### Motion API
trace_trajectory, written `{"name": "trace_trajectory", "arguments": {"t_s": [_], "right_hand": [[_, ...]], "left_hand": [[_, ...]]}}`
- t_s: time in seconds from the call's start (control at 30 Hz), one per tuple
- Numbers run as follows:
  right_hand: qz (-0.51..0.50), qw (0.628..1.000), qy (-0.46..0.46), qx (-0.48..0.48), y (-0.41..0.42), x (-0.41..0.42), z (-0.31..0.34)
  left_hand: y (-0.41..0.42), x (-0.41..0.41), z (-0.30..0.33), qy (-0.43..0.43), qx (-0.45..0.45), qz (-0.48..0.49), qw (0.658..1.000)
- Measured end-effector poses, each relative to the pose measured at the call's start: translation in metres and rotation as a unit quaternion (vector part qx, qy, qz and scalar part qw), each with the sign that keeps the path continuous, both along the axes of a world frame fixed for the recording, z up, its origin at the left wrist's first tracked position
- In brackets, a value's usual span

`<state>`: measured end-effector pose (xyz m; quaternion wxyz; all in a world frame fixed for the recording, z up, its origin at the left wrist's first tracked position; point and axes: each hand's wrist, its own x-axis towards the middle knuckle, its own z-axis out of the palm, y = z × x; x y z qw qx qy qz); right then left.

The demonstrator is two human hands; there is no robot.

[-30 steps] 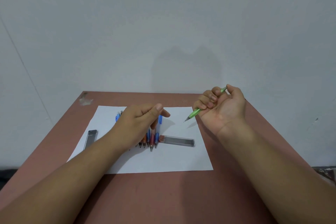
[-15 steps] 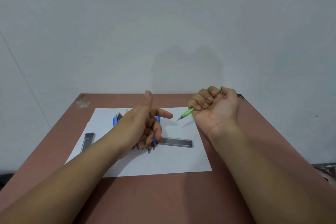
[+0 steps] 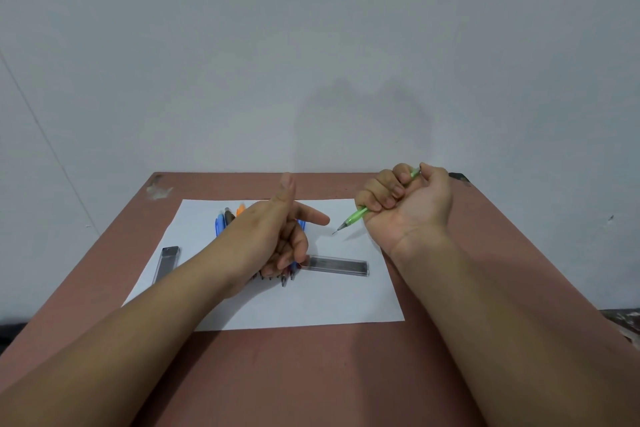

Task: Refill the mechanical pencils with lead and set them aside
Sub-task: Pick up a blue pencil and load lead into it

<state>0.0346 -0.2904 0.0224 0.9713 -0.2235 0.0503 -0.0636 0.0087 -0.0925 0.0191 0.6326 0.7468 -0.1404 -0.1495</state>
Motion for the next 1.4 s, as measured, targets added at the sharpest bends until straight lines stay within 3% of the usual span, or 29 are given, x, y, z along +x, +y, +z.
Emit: {"name": "trace_trajectory", "arguments": {"t_s": [1.4], "right_hand": [[0.010, 1.000, -0.019, 0.009, -0.0045, -0.0005, 0.0003]], "left_hand": [[0.0026, 0.0036, -0.0032, 0.002, 0.026, -0.011, 1.000]]}}
